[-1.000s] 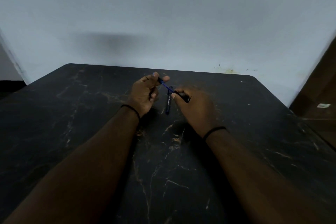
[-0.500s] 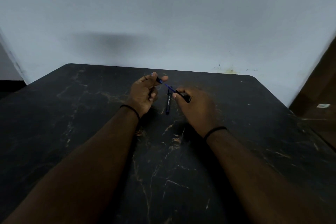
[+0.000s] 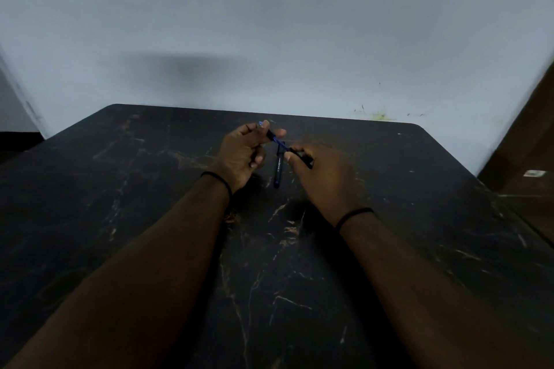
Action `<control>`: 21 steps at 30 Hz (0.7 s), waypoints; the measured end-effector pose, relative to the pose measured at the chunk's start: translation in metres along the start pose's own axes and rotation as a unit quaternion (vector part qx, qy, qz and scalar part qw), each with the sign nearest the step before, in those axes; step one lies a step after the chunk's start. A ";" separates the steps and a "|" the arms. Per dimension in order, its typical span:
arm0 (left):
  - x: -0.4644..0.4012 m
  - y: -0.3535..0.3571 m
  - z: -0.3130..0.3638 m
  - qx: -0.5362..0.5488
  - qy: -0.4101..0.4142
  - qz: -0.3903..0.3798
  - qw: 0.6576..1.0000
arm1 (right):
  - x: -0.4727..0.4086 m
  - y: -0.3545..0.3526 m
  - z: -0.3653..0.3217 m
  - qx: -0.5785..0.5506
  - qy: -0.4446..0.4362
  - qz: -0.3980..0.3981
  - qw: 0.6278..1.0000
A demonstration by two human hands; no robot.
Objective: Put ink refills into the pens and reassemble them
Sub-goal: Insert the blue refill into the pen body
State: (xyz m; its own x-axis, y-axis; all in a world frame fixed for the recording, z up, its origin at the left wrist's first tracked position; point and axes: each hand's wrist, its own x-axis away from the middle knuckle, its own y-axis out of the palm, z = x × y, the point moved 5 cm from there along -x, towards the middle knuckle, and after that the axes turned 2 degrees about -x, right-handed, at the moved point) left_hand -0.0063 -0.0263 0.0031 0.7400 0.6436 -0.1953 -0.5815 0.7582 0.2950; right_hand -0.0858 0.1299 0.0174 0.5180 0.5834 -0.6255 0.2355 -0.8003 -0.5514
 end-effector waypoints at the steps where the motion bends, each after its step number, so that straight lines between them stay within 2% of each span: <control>1: 0.000 0.001 0.000 -0.004 0.000 -0.005 1.000 | 0.000 -0.001 0.001 -0.004 0.000 0.004 1.000; 5: -0.003 0.001 -0.004 -0.001 -0.008 -0.004 1.000 | 0.000 -0.005 -0.001 -0.014 -0.017 0.021 1.000; 12: -0.004 0.000 -0.006 -0.009 -0.012 -0.018 1.000 | 0.001 -0.002 0.000 -0.049 0.031 0.016 0.998; 21: -0.009 0.000 -0.012 0.010 -0.006 -0.035 0.999 | 0.001 0.000 0.007 -0.041 0.047 0.029 0.998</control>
State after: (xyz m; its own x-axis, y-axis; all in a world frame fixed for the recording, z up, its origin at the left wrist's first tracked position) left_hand -0.0169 -0.0308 -0.0061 0.7824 0.5879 -0.2052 -0.5216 0.7988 0.2999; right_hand -0.0910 0.1316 0.0131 0.6062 0.5239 -0.5983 0.2676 -0.8429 -0.4669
